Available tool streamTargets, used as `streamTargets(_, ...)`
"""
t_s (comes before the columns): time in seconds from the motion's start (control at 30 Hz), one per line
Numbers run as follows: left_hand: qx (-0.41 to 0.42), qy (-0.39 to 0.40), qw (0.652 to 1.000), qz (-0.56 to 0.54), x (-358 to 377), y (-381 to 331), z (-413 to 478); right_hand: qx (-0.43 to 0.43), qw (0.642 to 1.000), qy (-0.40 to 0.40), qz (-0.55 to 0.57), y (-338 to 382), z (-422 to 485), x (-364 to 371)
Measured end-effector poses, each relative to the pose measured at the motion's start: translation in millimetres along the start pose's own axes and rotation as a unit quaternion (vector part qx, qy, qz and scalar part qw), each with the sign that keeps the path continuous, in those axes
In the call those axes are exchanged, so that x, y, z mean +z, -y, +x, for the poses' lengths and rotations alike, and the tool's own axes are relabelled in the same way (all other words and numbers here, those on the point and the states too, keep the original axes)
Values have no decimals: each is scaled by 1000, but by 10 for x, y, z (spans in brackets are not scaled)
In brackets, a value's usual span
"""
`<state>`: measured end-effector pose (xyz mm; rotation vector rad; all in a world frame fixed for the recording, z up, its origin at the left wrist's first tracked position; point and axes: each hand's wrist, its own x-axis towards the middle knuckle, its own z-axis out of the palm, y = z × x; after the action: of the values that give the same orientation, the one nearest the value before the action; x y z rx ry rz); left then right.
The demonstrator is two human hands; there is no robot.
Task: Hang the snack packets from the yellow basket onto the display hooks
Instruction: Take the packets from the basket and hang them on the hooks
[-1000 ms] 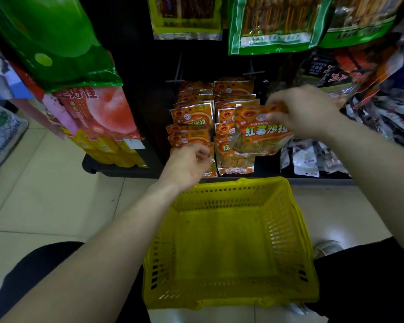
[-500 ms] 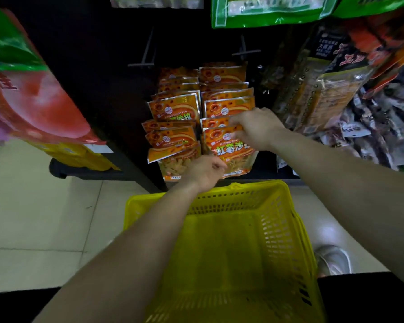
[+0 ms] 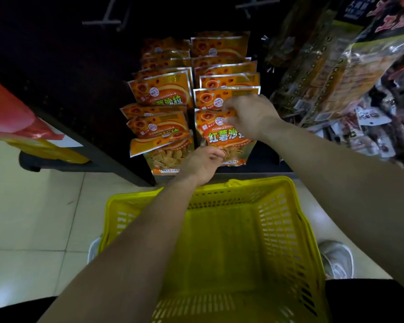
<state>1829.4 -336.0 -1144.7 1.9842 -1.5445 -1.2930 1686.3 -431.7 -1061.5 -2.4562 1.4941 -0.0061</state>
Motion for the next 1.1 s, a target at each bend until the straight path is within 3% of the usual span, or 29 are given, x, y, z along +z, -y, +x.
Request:
streamTargets(0.47,0,5,1000,12,-72,77,-155,10,998,51,-34,37,-115,-97)
streamTargets(0.83,-20,27,999,12,-91,-27,-335,8,998,-17,-55,27,-312,-144)
streamTargets(1.1,-45,-59,997,3,-462,176,-699,-26,997,-30,-60,383,-561,-244)
